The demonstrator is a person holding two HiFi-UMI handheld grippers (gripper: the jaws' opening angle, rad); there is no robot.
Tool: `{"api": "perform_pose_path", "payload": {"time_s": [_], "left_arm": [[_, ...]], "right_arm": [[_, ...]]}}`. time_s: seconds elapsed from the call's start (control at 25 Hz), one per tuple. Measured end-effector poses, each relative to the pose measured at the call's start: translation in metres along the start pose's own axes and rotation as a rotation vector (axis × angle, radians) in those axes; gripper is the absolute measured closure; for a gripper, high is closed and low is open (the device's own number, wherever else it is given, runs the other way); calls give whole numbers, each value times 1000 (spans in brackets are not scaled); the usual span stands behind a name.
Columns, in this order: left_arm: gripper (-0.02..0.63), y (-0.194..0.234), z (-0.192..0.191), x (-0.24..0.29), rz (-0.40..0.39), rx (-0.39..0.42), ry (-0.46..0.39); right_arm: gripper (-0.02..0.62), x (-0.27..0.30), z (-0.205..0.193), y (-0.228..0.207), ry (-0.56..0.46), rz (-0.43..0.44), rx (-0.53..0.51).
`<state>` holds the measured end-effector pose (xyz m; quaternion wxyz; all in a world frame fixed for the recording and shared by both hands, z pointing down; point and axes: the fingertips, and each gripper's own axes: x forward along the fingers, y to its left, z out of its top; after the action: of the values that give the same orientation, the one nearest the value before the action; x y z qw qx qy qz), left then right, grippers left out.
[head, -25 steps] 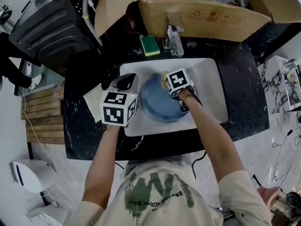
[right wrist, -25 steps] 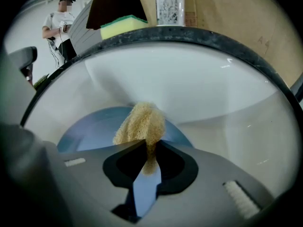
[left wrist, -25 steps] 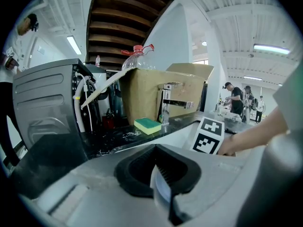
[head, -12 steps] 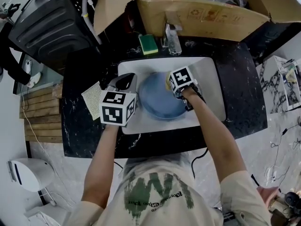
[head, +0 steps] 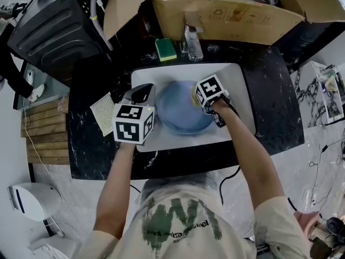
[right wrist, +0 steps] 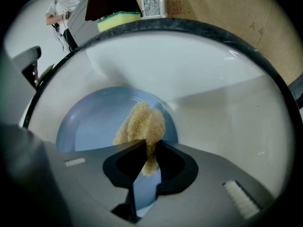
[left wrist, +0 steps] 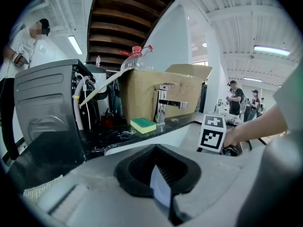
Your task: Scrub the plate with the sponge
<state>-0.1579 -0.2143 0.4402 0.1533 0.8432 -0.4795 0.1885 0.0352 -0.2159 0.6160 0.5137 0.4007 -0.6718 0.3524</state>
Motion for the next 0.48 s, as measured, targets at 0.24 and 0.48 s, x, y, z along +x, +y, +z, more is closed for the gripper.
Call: {"api": "perform_pose_path", "payload": {"time_s": [0.24, 0.48], "left_arm": [[607, -6, -2, -1, -4, -1, 2], [607, -8, -2, 0, -4, -6, 0]], "right_arm": [[532, -5, -15, -4, 30, -2, -18], [533, -9, -22, -2, 49, 19, -39]]}}
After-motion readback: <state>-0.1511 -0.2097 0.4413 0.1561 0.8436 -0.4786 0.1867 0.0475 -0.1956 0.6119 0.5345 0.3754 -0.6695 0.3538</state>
